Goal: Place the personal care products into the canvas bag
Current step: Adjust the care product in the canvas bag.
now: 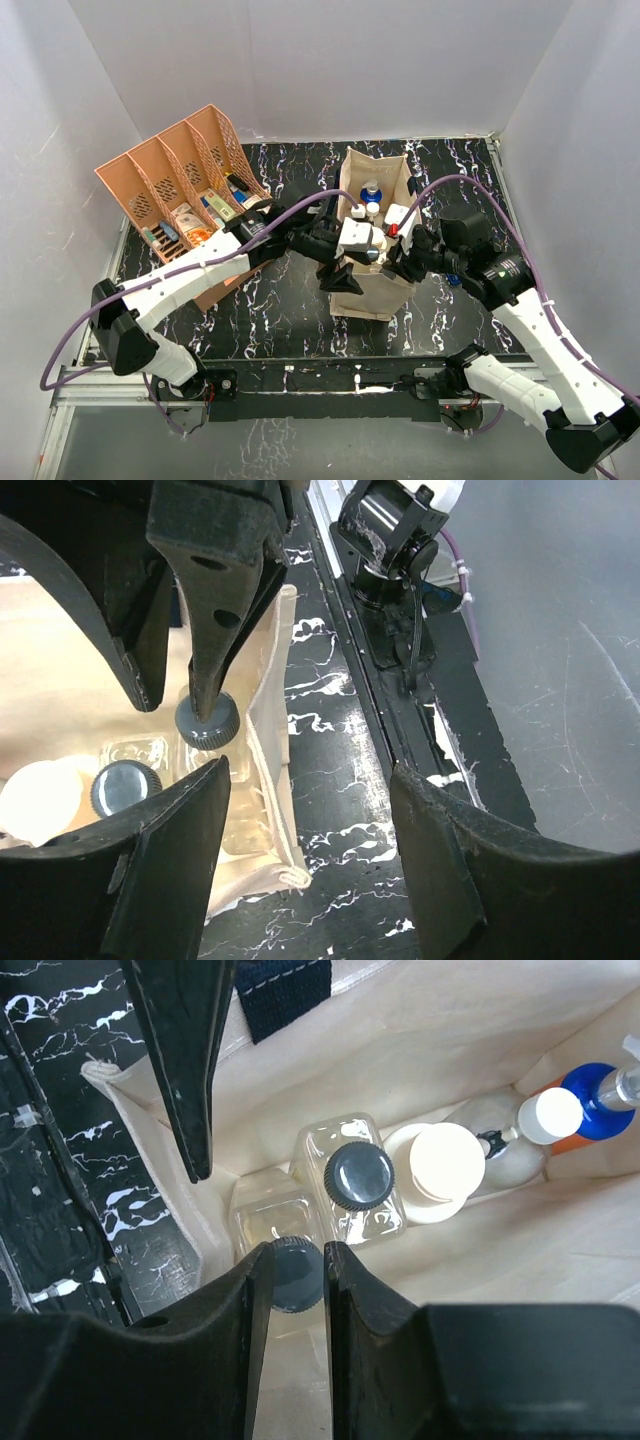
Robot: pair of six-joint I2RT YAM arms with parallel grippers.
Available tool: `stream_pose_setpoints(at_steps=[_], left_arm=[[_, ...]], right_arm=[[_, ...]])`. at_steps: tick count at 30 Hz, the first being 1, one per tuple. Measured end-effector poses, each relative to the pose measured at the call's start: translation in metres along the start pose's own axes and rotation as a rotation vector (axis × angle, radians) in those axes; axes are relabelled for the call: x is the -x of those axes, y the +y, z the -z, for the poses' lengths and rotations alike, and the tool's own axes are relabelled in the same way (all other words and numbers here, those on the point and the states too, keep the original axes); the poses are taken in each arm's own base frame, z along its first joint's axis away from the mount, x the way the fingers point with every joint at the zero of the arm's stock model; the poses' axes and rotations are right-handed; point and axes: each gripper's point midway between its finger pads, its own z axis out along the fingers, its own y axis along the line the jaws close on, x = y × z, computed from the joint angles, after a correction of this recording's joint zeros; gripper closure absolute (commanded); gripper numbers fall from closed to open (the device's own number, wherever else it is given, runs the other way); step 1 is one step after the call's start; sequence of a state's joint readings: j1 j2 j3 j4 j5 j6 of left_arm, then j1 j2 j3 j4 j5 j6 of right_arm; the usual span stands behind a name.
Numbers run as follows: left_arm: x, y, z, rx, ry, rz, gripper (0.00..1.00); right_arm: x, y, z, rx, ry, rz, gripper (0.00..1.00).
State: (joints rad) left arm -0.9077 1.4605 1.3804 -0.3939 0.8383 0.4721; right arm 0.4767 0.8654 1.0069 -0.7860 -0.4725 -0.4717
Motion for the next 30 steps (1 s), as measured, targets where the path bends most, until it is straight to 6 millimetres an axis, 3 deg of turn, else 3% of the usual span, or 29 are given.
stream_pose_setpoints(at_steps=[9, 17, 30], left_arm=[[-0.010, -0.001, -0.013, -0.025, 0.021, 0.037, 0.61], [-0.011, 0.001, -0.016, -0.018, 0.007, 0.056, 0.99], [-0.005, -0.004, -0.011, -0.029, -0.008, 0.014, 1.00]], right_arm=[[-0.022, 0.007, -0.012, 0.049, 0.066, -0.038, 0.77], [-0.031, 0.013, -0.016, 0.102, 0.087, 0.026, 0.80], [-0.023, 0.013, -0.033, 0.172, 0.038, 0.089, 0.87]])
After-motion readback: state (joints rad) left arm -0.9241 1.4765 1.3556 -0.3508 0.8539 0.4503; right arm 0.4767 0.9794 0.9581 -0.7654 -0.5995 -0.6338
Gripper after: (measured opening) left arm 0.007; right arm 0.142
